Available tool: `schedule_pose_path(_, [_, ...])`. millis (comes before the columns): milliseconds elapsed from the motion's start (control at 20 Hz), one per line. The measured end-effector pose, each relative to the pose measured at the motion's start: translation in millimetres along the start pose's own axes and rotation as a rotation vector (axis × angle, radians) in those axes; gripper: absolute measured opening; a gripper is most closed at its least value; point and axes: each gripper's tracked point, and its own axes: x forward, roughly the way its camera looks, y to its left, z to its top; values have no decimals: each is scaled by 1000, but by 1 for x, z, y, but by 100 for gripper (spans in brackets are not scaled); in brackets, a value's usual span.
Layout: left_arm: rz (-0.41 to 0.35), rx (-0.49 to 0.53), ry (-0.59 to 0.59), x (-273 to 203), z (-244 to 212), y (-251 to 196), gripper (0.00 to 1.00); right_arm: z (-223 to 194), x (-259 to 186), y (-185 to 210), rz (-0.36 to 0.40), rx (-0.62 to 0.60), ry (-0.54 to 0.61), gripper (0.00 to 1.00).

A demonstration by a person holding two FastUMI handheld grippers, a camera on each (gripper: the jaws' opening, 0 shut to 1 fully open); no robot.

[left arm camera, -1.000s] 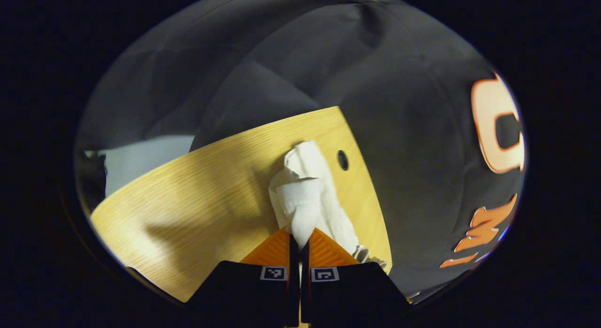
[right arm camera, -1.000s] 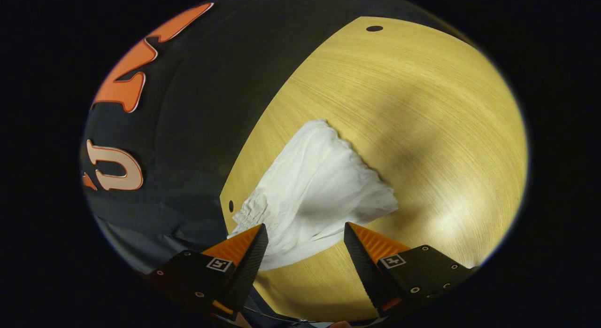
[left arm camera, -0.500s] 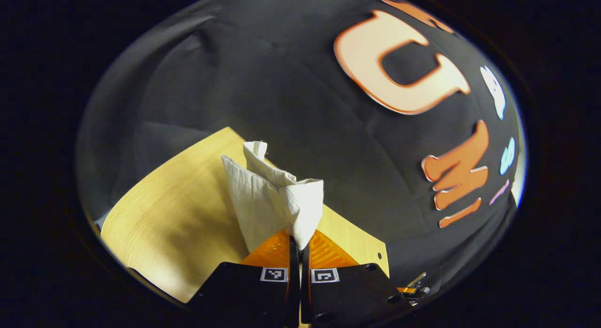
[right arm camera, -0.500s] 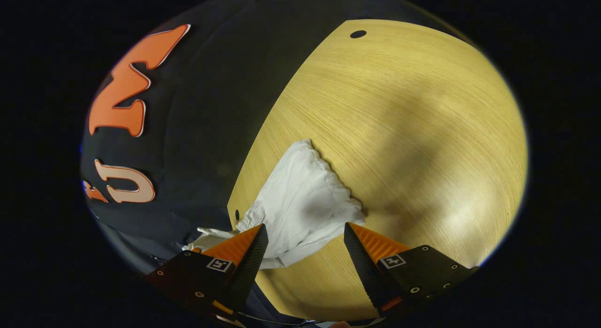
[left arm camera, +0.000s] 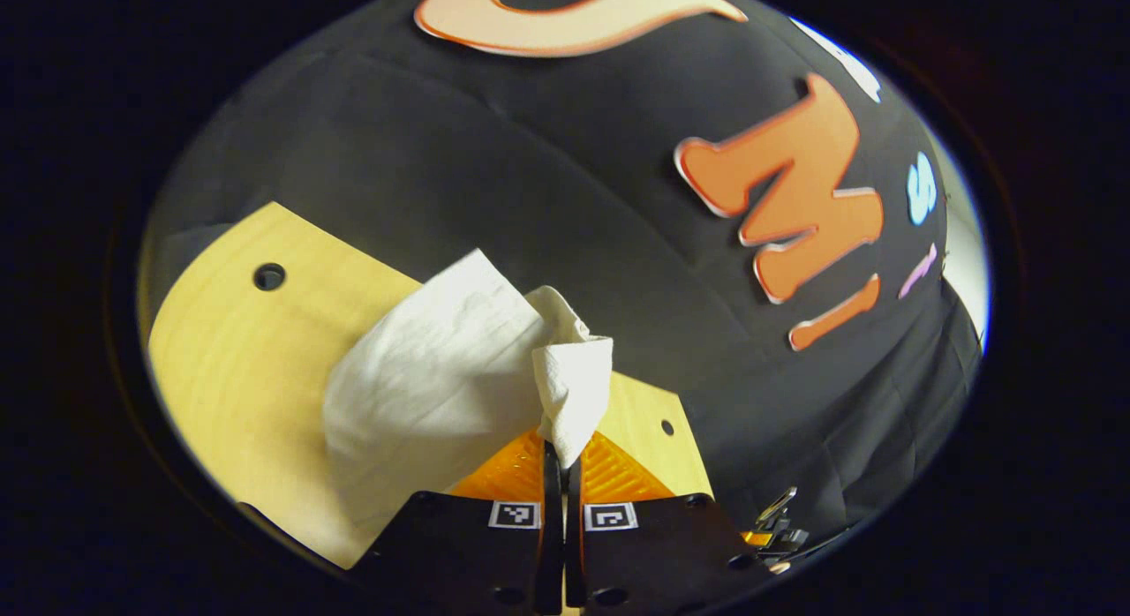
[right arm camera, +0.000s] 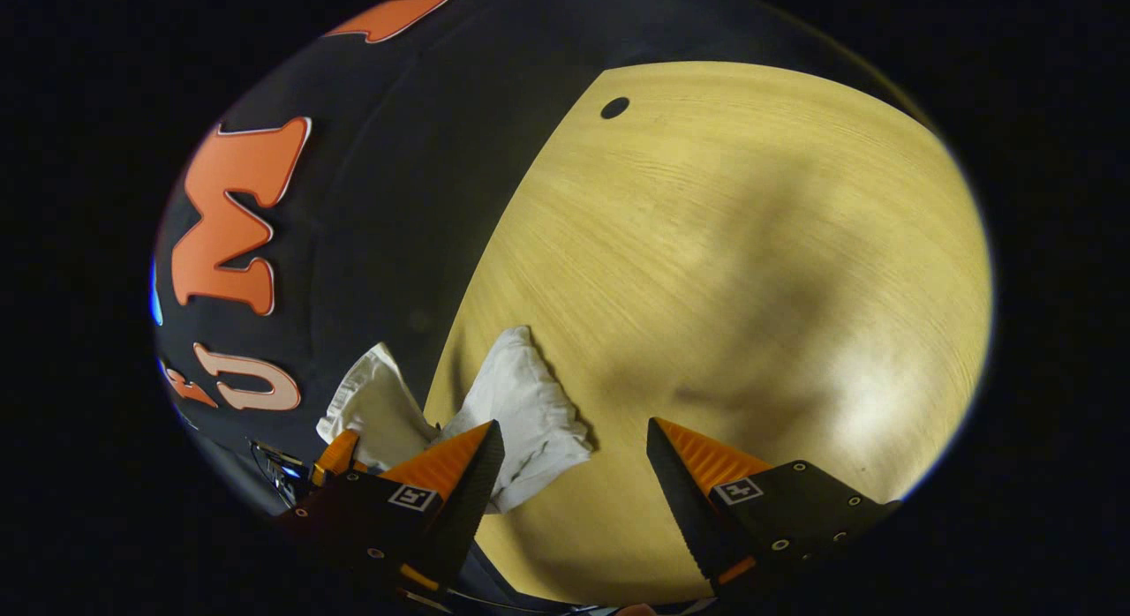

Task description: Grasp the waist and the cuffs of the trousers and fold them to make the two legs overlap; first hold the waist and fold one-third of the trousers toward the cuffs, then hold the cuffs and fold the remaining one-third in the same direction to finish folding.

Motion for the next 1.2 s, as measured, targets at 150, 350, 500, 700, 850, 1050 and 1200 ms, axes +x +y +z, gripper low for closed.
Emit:
schedule_pose_path(150, [9,80,113,36,-42,-13,5,11,-9,-22,-11,27,-4,98])
schedule_pose_path(350, [37,198,239,59,-91,-13,5,18,-15,-43,-23,45,-5,98])
schedule_pose_path(500, [76,276,320,73,-107,-1,5,16,-18,-54,-33,53,3,98])
schedule_pose_path(700, [81,329,398,81,-113,2,30,13,-25,-62,-50,34,4,98])
schedule_pose_path(850, [70,354,413,76,-88,-3,100,10,-25,-59,-52,45,25,98])
schedule_pose_path(1050, [75,422,363,45,-81,-10,100,18,-33,-47,-60,-84,-3,98])
schedule_pose_path(1200, [112,425,293,15,-50,-4,96,29,-39,-27,-68,-215,-40,98])
